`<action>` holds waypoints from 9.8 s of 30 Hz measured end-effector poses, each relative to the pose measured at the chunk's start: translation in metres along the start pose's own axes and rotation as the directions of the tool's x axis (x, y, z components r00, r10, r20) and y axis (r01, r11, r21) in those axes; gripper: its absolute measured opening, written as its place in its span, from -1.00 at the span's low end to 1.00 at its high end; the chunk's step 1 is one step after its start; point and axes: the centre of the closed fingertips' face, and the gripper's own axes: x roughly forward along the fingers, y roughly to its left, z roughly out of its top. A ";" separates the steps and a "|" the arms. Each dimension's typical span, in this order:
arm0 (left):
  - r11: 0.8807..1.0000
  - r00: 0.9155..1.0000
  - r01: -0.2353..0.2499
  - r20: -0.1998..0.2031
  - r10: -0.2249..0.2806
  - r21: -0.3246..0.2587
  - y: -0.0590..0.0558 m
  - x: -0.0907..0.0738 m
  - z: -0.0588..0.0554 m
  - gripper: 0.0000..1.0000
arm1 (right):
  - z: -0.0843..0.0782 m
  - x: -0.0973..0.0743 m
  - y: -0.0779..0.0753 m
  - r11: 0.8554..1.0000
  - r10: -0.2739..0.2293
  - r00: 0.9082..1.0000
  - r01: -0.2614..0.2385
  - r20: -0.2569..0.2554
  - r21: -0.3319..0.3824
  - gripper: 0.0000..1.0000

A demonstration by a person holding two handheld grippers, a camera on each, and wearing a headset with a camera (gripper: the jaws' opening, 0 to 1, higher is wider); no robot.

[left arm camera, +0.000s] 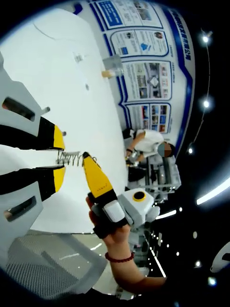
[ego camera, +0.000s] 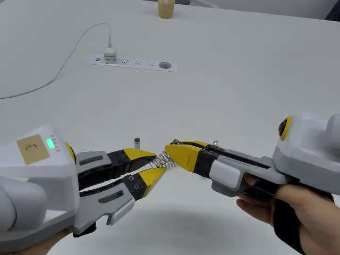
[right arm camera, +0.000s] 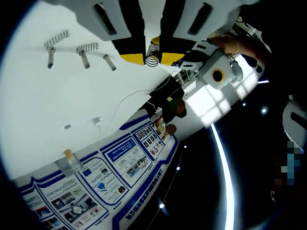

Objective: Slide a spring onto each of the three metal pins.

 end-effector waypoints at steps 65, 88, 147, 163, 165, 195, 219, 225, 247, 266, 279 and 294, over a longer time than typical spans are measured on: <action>0.973 0.977 -0.188 -0.126 0.171 -0.135 0.025 -0.017 -0.050 0.63 | -0.011 0.093 -0.069 0.799 -0.206 0.974 0.111 -0.096 -0.591 -0.76; 0.968 0.978 -0.191 -0.109 0.175 -0.160 0.027 -0.018 -0.046 0.70 | -0.032 0.107 -0.082 0.758 -0.267 0.946 0.089 -0.182 -0.646 -0.76; 0.982 0.977 -0.159 -0.161 0.142 -0.099 0.018 -0.014 -0.051 0.61 | -0.018 0.058 -0.077 0.820 -0.338 0.930 0.215 -0.145 -0.530 -0.24; 0.993 0.976 -0.117 -0.186 0.114 -0.002 0.024 0.009 -0.049 0.33 | -0.003 0.004 -0.076 0.820 -0.367 0.926 0.277 -0.090 -0.501 -0.03; 0.994 0.974 -0.108 -0.201 0.109 0.015 0.026 0.013 -0.053 0.29 | -0.002 -0.003 -0.079 0.821 -0.380 0.921 0.294 -0.085 -0.489 0.00; 0.996 0.949 -0.007 -0.314 0.036 0.091 0.042 0.068 -0.086 -0.40 | -0.030 -0.055 -0.088 0.848 -0.376 0.922 0.299 -0.099 -0.437 0.14; 0.998 0.933 0.029 -0.359 -0.009 0.049 0.042 0.093 -0.107 -0.68 | -0.043 -0.063 -0.096 0.852 -0.396 0.909 0.312 -0.128 -0.420 0.14; 0.998 0.934 0.032 -0.358 -0.014 0.047 0.042 0.093 -0.107 -0.76 | -0.043 -0.064 -0.097 0.852 -0.404 0.906 0.322 -0.128 -0.412 0.13; 0.995 0.958 0.058 -0.286 -0.032 0.081 0.019 0.069 -0.091 -0.80 | -0.035 -0.070 -0.095 0.888 -0.405 0.912 0.374 -0.070 -0.269 0.01; 0.999 0.991 0.027 -0.131 -0.022 0.032 0.008 0.045 -0.041 -0.80 | -0.014 -0.042 -0.067 0.938 -0.298 0.954 0.289 -0.021 -0.192 -0.14; 1.000 1.000 0.021 0.008 -0.021 0.011 0.004 0.039 -0.013 -0.80 | -0.002 -0.027 -0.053 0.973 -0.218 0.976 0.220 0.029 -0.075 -0.32; 0.999 0.997 0.042 0.070 -0.040 -0.022 -0.005 0.035 0.002 -0.79 | 0.004 -0.015 -0.044 0.989 -0.137 0.989 0.134 0.053 0.054 -0.55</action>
